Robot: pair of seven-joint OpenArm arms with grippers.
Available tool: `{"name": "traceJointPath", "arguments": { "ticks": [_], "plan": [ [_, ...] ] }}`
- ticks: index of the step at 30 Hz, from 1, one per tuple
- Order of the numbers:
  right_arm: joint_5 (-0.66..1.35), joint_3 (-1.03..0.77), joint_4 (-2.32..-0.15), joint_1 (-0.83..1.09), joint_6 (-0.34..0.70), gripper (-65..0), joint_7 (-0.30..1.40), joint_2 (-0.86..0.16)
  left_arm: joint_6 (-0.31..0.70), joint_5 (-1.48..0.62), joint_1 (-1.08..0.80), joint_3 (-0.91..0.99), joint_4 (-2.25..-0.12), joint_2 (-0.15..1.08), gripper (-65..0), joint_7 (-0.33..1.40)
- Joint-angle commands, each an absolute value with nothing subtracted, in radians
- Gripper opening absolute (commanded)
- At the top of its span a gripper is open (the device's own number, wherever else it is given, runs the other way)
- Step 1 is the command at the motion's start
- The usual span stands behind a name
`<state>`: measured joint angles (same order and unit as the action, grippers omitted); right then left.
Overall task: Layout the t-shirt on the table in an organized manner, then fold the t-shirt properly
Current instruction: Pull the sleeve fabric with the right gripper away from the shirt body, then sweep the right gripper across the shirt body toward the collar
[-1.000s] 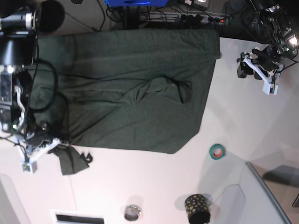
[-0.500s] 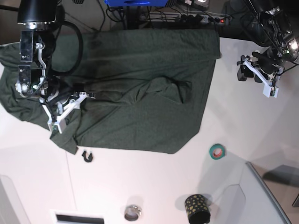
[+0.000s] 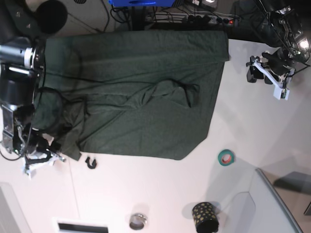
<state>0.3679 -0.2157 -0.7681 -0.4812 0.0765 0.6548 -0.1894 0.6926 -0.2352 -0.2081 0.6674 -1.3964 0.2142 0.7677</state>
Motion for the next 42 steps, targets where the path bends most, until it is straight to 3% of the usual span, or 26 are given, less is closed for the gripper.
{"name": "traceJointPath", "arguments": {
  "ticks": [1, 19, 21, 23, 24, 26, 28, 33, 42],
  "plan": [
    [0.38, -0.216, -0.736, -0.538, 0.085, -38.7, 0.605, -0.209, 0.698, -0.245, -0.206, 0.676, -1.412, 0.229, -25.3, 0.751],
    [0.378, -0.214, -0.57, -0.565, 0.085, -39.0, 0.483, -0.208, 0.698, -0.242, -0.205, 0.673, -1.412, 0.231, -25.3, 0.751],
    [0.378, -0.214, -0.57, -0.565, 0.087, -45.6, 0.483, -0.205, 0.698, -0.242, -0.203, 0.673, -1.412, 0.231, -25.3, 0.751],
    [0.378, -0.216, -0.57, -0.564, 0.087, -60.6, 0.483, -0.203, 0.698, -0.246, -0.203, 0.673, -1.412, 0.231, -25.3, 0.751],
    [0.38, -0.216, -0.57, -0.564, 0.087, -65.0, 0.483, -0.203, 0.698, -0.246, -0.203, 0.673, -1.412, 0.231, -25.3, 0.751],
    [0.381, -0.216, -0.575, -0.565, 0.088, -62.9, 0.483, -0.203, 0.698, -0.246, -0.205, 0.673, -1.412, 0.231, -25.3, 0.751],
    [0.383, -0.216, -0.605, -0.565, 0.13, -65.0, 0.486, -0.203, 0.698, -0.243, -0.205, 0.673, -1.412, 0.231, -25.3, 0.751],
    [0.384, -0.223, -0.849, -0.489, 0.18, -65.0, 0.651, -0.191, 0.698, -0.242, -0.205, 0.673, -1.412, 0.231, -25.3, 0.751],
    [0.381, -0.15, -1.805, -0.01, 0.259, -65.0, 0.903, -0.097, 0.698, -0.242, -0.196, 0.673, -1.411, 0.232, -25.3, 0.751]
  ]
}}
